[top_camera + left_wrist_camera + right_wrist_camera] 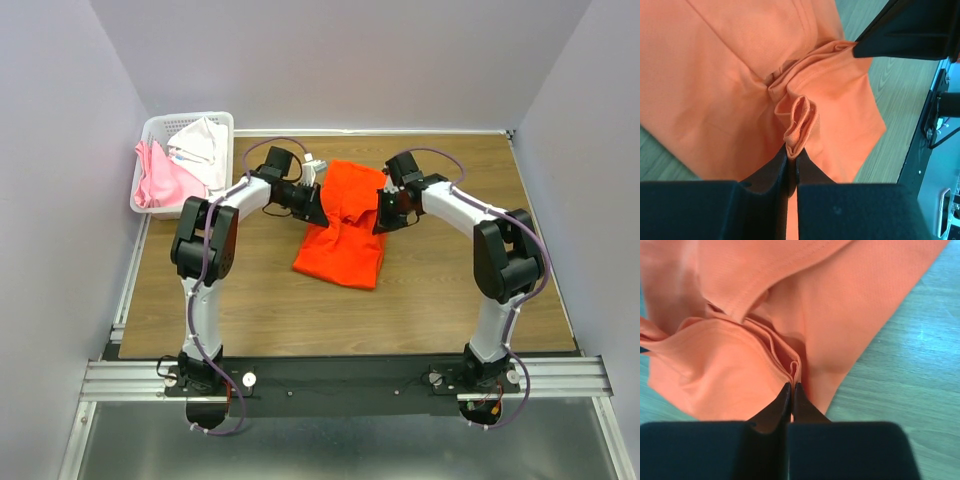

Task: Fold and stack the t-shirts
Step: Fold the tshirt

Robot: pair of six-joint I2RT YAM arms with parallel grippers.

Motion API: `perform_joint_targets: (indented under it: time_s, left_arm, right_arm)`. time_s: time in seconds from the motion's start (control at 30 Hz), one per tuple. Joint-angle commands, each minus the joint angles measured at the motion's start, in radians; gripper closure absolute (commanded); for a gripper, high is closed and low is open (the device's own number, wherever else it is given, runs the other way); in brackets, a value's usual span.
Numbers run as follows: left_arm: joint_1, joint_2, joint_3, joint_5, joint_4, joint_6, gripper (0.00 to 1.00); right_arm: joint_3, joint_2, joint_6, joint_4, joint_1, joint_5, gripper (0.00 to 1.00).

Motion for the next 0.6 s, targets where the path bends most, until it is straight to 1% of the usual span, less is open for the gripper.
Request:
perform_joint_targets:
  time_s: [0.0, 0.13, 0.27, 0.33, 0.57]
  left_arm:
    - [-0.013, 0.032, 0.056, 0.045, -0.022, 0.026, 0.91]
    - [-0.013, 0.066, 0.102, 0.045, -0.038, 0.033, 0.92]
    - [-0.013, 0.101, 0.147, -0.004, -0.074, 0.033, 0.94]
    - [-0.013, 0.103, 0.147, -0.037, -0.079, 0.024, 0.96]
    - [-0.013, 0.103, 0.116, -0.117, -0.055, -0.034, 0.96]
  right_arm:
    - [-0.027, -0.041, 0.013, -0.026, 0.003, 0.050, 0.99]
    - [-0.050, -0.076, 0.029, -0.031, 0.003, 0.088, 0.99]
    - [-0.053, -0.078, 0.031, -0.034, 0.005, 0.093, 1.00]
    - [-0.053, -0.079, 0.033, -0.037, 0.005, 0.101, 1.00]
    - [-0.050, -0.051, 0.026, -0.037, 0.003, 0.113, 1.00]
